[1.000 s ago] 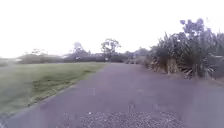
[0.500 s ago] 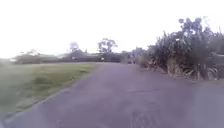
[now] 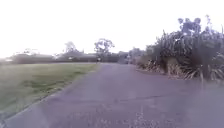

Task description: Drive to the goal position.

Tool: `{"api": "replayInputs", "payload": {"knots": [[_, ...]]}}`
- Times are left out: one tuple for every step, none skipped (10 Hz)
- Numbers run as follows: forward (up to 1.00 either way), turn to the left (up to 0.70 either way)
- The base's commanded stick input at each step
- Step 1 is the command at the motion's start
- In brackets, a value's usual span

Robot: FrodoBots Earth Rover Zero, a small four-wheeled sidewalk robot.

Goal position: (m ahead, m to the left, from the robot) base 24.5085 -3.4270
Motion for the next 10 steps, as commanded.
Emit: {"api": "replayInputs", "payload": {"knots": [[0.70,0.00],[0.70,0.00],[0.70,0.00],[0.70,0.00],[0.70,0.00],[0.70,0.00],[0.70,0.00],[0.70,0.00],[0.70,0.00],[0.70,0.00]]}}
